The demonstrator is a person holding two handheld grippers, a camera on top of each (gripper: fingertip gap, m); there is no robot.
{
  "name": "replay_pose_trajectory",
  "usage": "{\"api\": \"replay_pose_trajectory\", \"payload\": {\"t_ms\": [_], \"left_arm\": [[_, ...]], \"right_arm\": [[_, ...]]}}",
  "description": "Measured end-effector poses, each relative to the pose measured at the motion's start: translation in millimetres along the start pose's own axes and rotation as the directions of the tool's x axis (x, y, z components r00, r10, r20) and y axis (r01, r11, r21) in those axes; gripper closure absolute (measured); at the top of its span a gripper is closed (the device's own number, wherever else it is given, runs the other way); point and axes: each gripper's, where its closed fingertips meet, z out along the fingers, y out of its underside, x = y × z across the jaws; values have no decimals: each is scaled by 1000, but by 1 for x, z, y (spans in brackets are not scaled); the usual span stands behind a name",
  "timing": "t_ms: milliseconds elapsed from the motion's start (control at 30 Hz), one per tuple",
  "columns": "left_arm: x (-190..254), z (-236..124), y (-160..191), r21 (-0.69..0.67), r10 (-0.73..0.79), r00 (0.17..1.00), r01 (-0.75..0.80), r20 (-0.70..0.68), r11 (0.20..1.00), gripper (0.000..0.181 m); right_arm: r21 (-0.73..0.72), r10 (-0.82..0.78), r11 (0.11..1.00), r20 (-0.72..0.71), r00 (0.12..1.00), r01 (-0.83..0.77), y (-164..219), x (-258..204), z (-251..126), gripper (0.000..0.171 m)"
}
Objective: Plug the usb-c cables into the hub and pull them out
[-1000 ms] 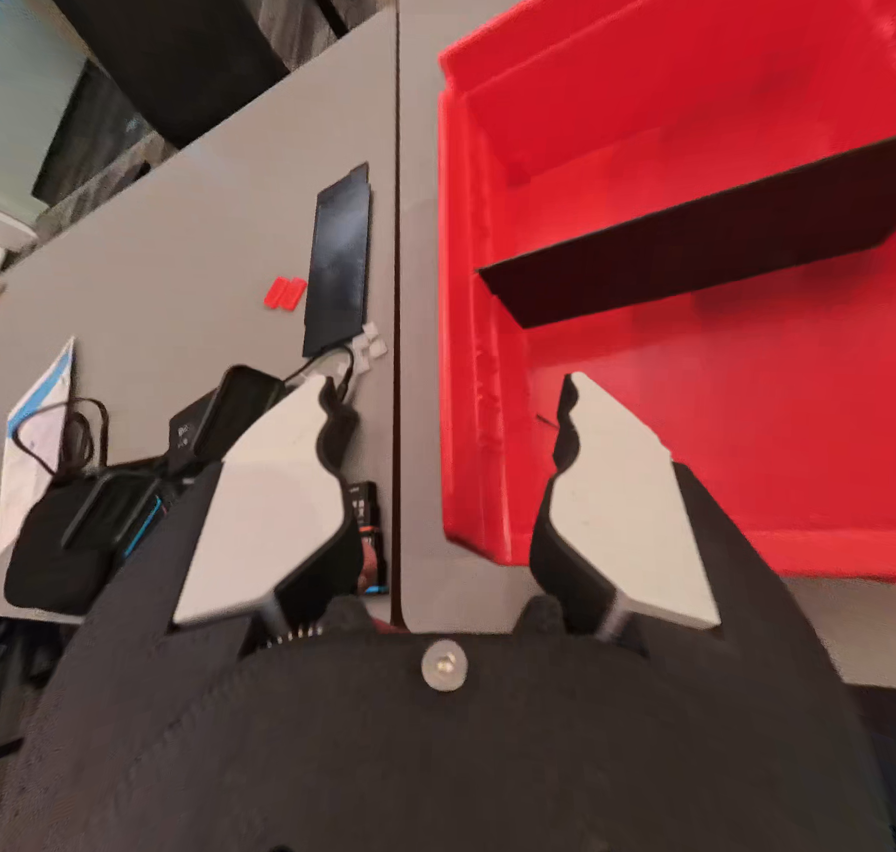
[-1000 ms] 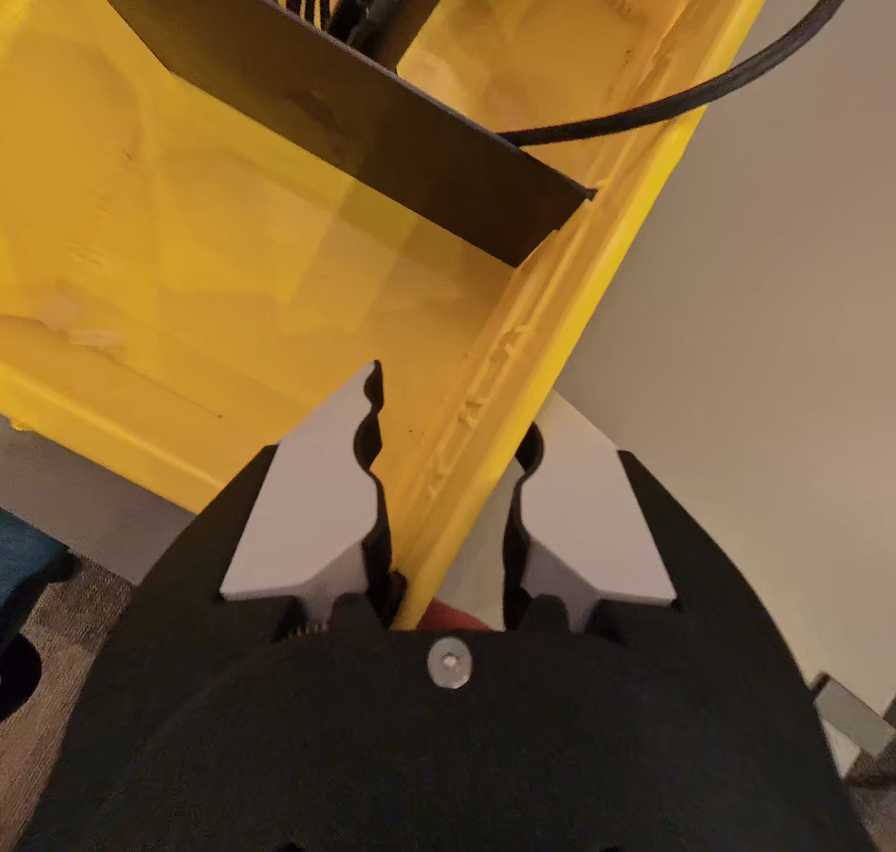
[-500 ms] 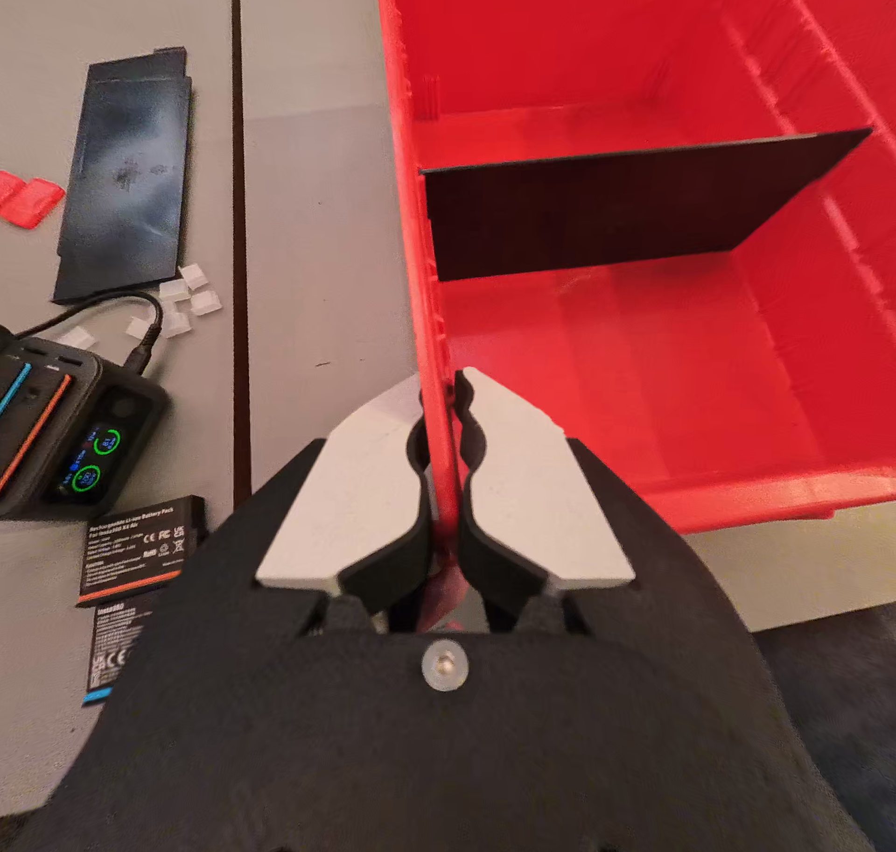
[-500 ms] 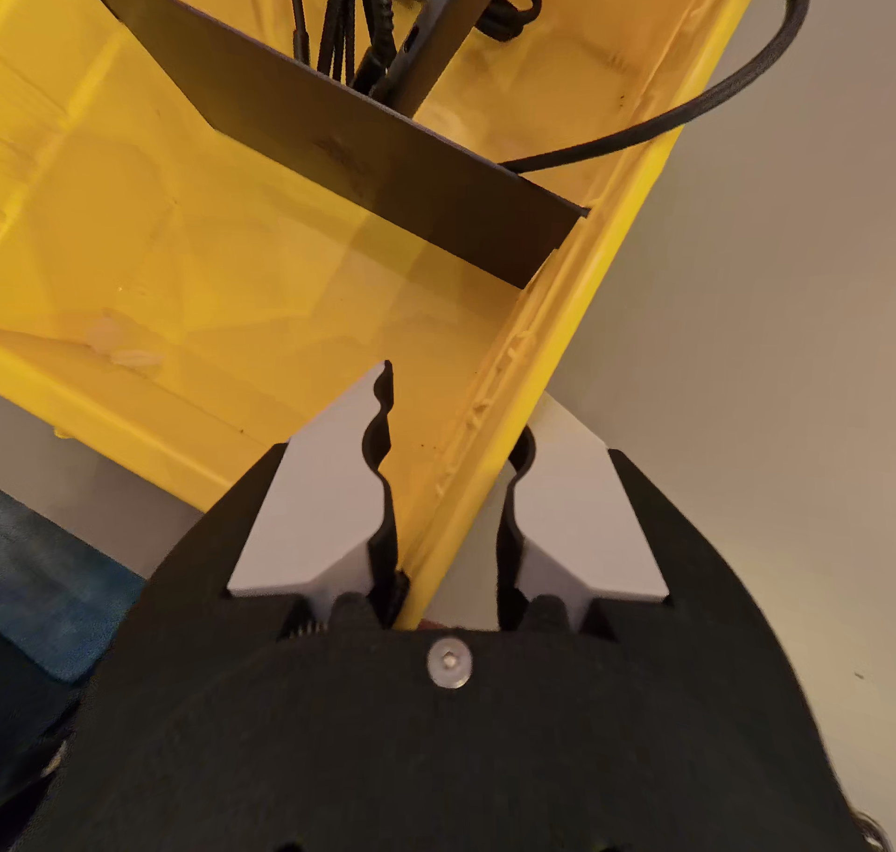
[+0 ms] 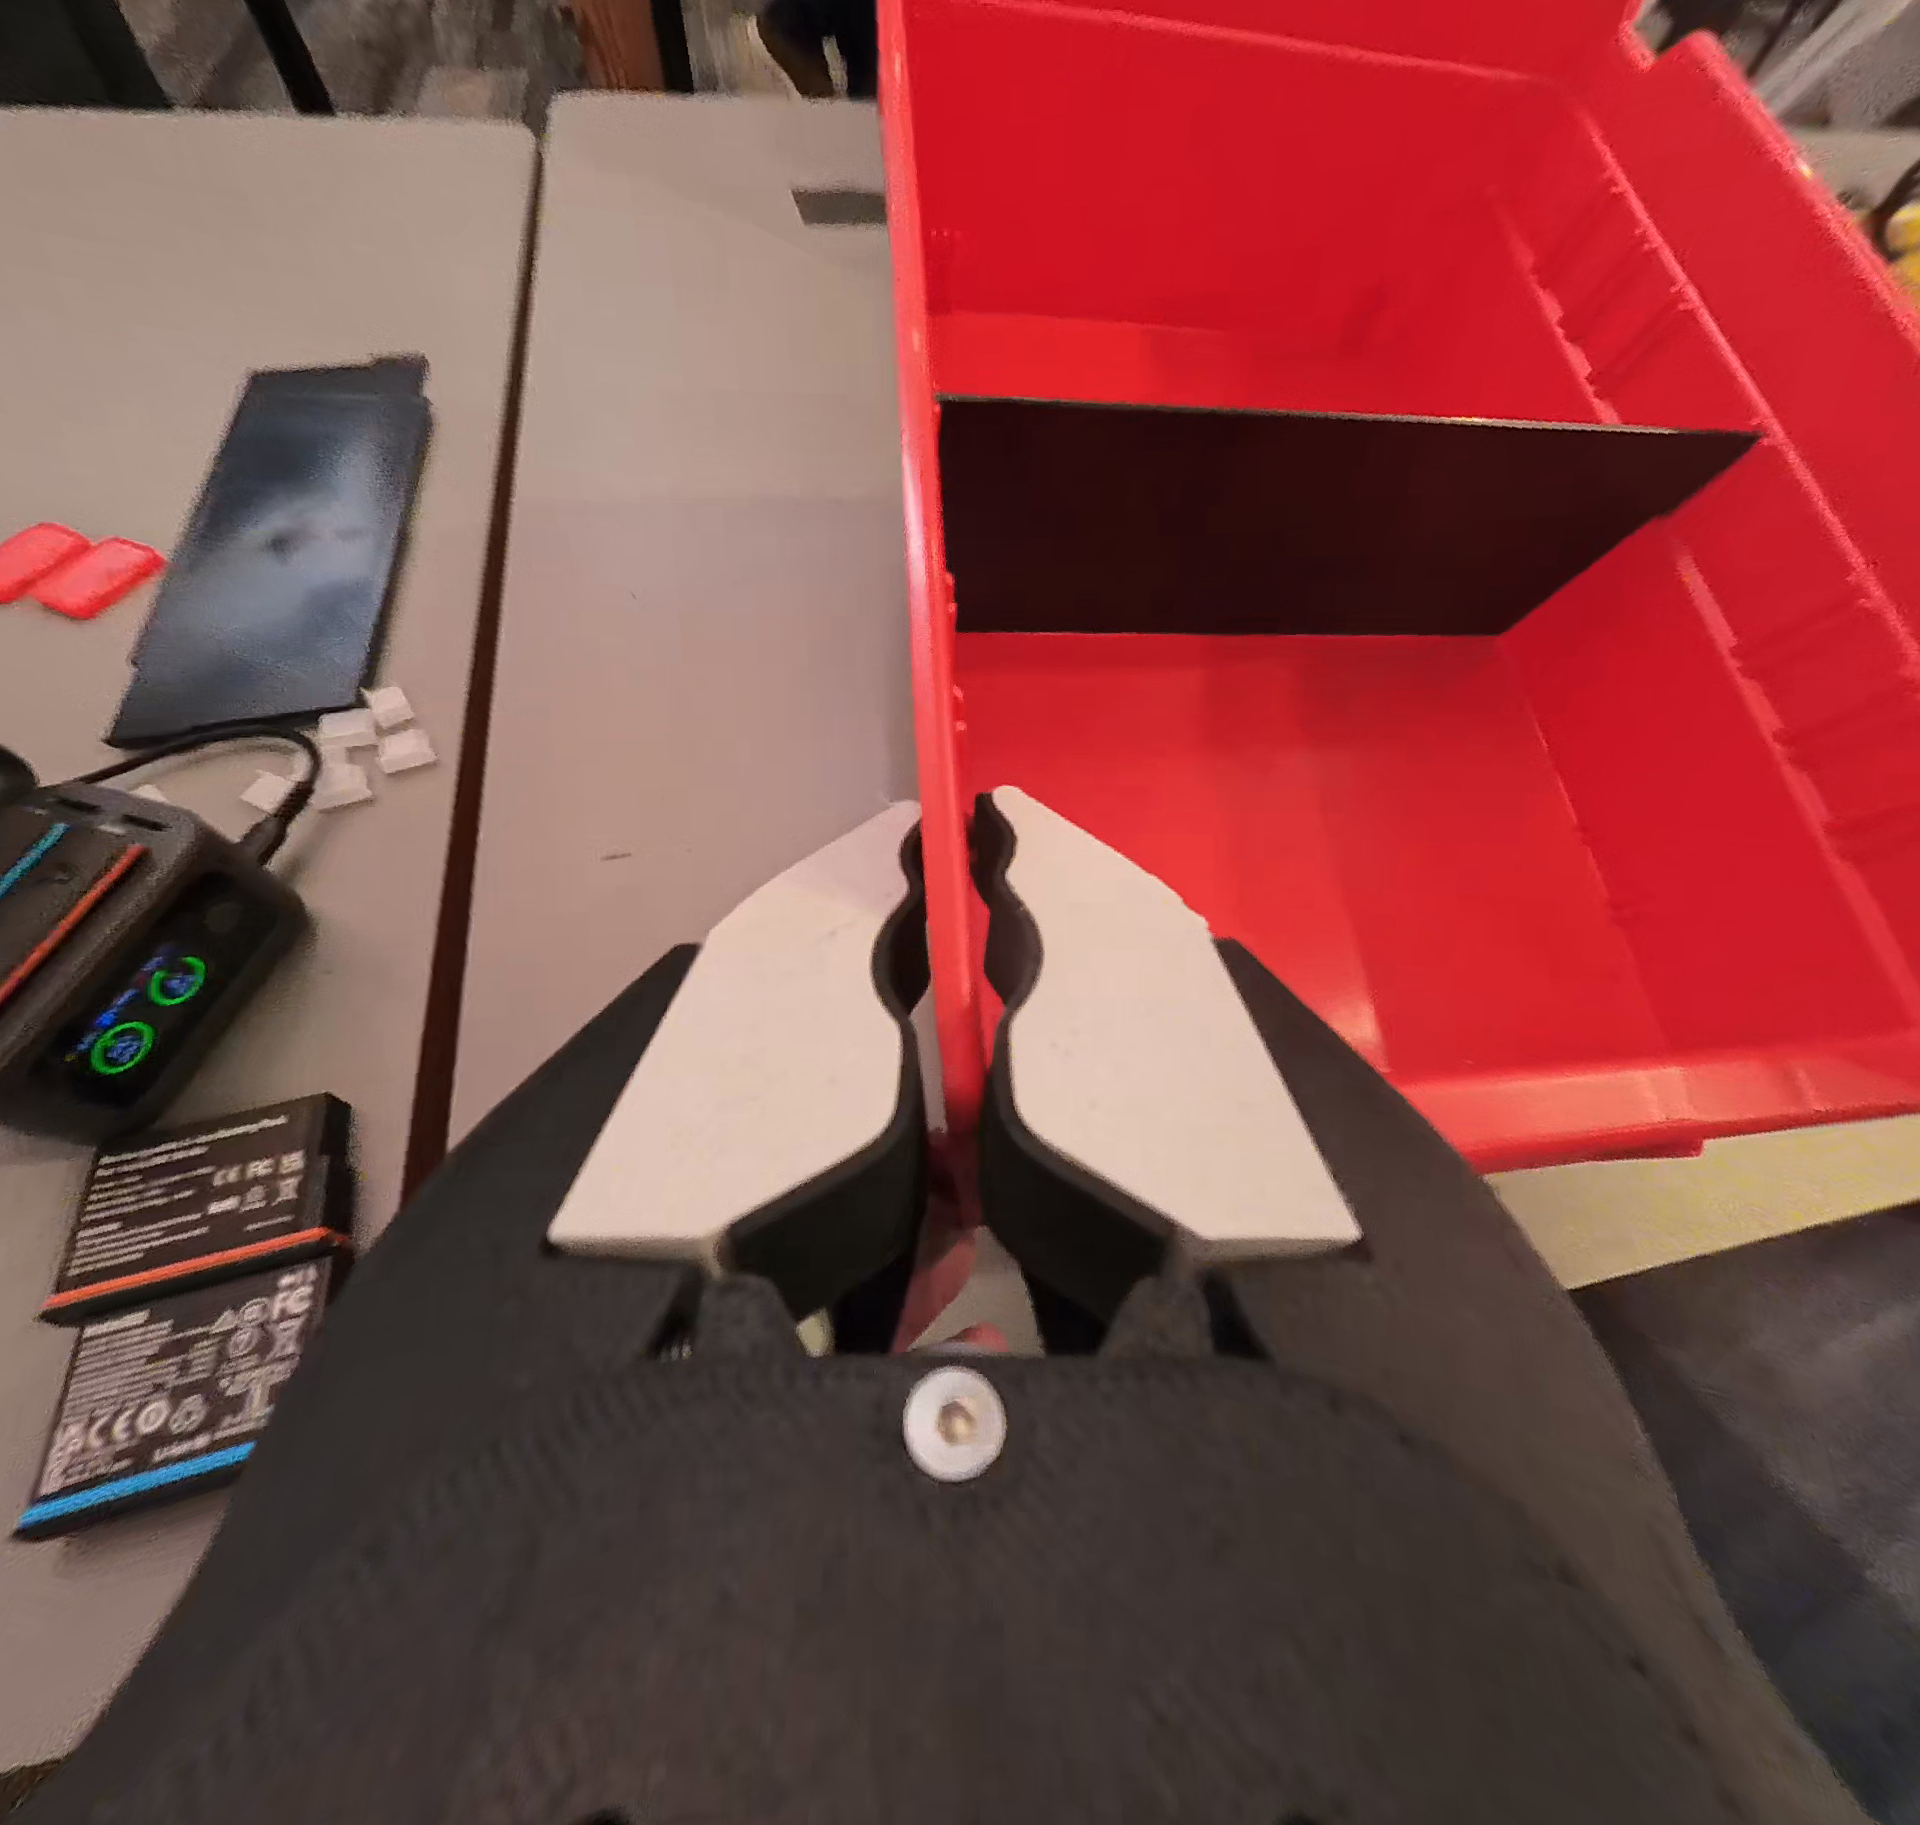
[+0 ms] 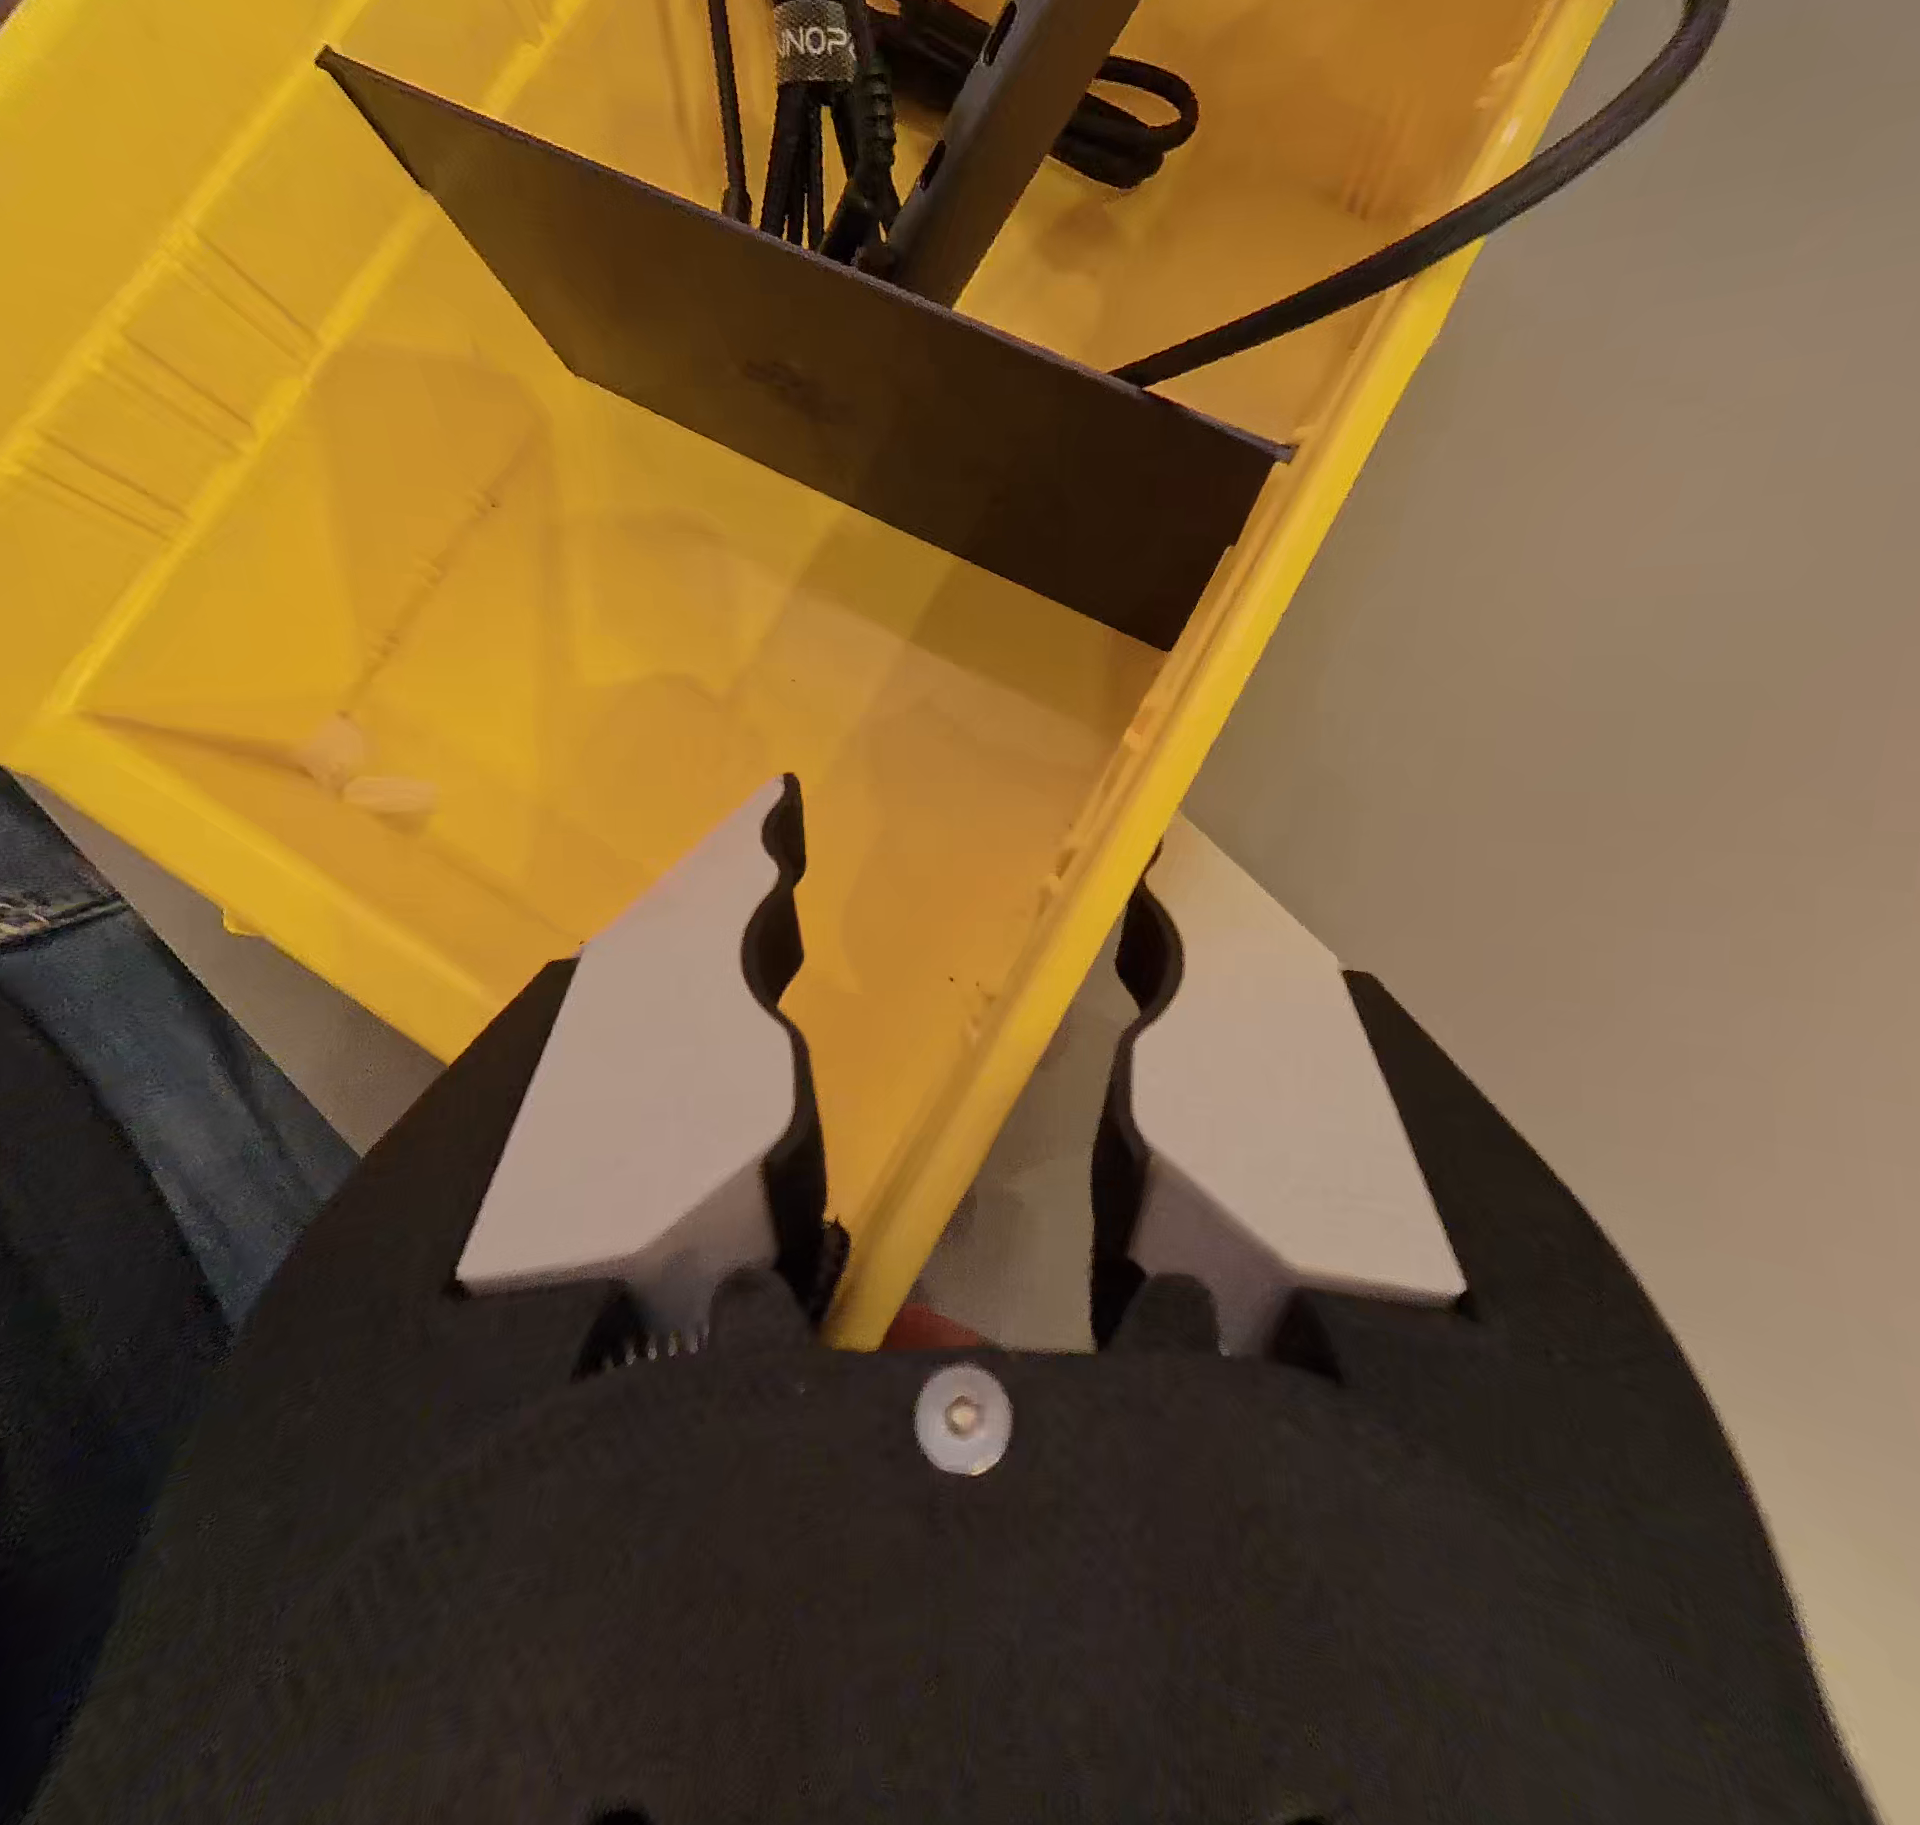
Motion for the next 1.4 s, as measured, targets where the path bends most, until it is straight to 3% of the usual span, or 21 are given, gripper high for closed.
{"api": "replay_pose_trajectory", "payload": {"t_ms": [167,400,700,833,967,1100,1267,1400], "left_arm": [[-11,-33,-22,133,-73,996,67,41,989,176],[-21,-72,-44,270,-139,989,119,54,955,176],[-21,-104,-67,390,-174,984,153,21,908,176],[-19,-112,-74,419,-173,985,156,4,894,176],[-7,-112,-81,428,-159,987,153,-21,891,176],[27,-91,-89,406,-116,991,135,-71,904,176],[103,-40,-95,345,-52,982,114,-184,932,176],[183,1,-93,264,-26,947,116,-321,957,177]], "right_arm": [[28,-20,999,57,998,18,-26,-44,29,105],[77,-70,995,168,983,58,-68,-129,79,82],[107,-146,987,309,940,118,-122,-240,142,59],[116,-134,989,427,894,93,-141,-278,153,49],[199,-197,971,339,920,134,-154,-259,135,43],[388,-214,919,347,913,68,-166,-243,67,53],[506,-192,862,409,892,-46,-157,-238,-20,49],[546,-141,826,441,886,-140,-136,-249,-61,43]]}}
